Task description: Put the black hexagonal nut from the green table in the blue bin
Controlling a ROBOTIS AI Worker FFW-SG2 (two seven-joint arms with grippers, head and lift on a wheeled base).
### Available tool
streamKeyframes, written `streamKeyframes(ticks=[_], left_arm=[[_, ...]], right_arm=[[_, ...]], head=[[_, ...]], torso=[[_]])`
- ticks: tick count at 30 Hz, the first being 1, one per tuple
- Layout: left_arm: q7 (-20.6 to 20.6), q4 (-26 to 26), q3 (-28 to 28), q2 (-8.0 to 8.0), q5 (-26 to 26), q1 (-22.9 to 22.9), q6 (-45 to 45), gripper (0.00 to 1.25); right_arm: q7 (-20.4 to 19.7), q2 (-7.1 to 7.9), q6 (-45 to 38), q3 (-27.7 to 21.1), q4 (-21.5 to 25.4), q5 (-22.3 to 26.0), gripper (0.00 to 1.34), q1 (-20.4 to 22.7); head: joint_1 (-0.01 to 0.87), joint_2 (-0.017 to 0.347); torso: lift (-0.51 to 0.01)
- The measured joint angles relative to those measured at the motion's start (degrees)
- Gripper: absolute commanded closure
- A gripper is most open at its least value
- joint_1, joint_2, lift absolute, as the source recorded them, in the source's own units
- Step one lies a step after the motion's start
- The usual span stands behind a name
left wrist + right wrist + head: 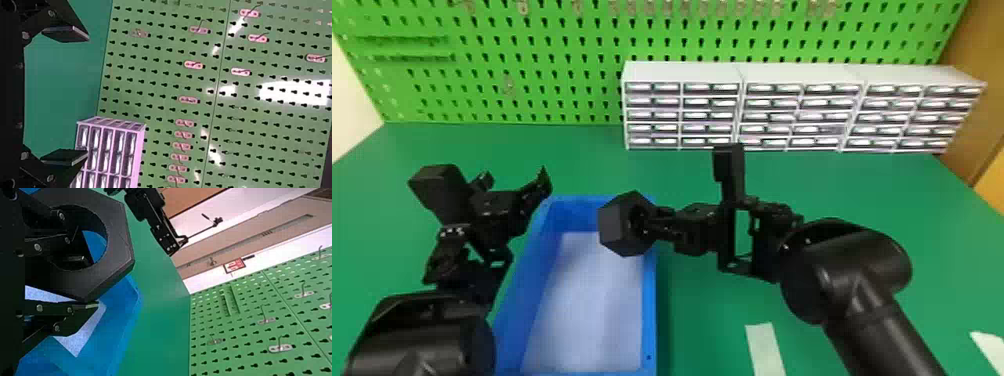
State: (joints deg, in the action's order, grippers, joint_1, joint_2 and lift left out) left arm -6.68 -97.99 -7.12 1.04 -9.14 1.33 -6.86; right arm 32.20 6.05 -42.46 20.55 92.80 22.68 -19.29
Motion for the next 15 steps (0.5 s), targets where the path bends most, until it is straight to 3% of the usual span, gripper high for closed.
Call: streamKeyframes(ticks=[6,15], left_arm=[[0.0,0.07,0.02,-0.02,0.06,0.0,0.0,0.23],[0.0,0.23,0.25,-0.03,0.09,0.18,0.0,0.23]], right_arm=[[2.97,-0.35,-0.18,1.86,-3.29,-0.16,1.06,-1.81],[4.39,-1.07,0.93,4.53,-7.37,0.04,1.06,-3.78]], head=[[0.686,0.051],[0.686,0.051]], torso=[[-0.097],[-0.097]])
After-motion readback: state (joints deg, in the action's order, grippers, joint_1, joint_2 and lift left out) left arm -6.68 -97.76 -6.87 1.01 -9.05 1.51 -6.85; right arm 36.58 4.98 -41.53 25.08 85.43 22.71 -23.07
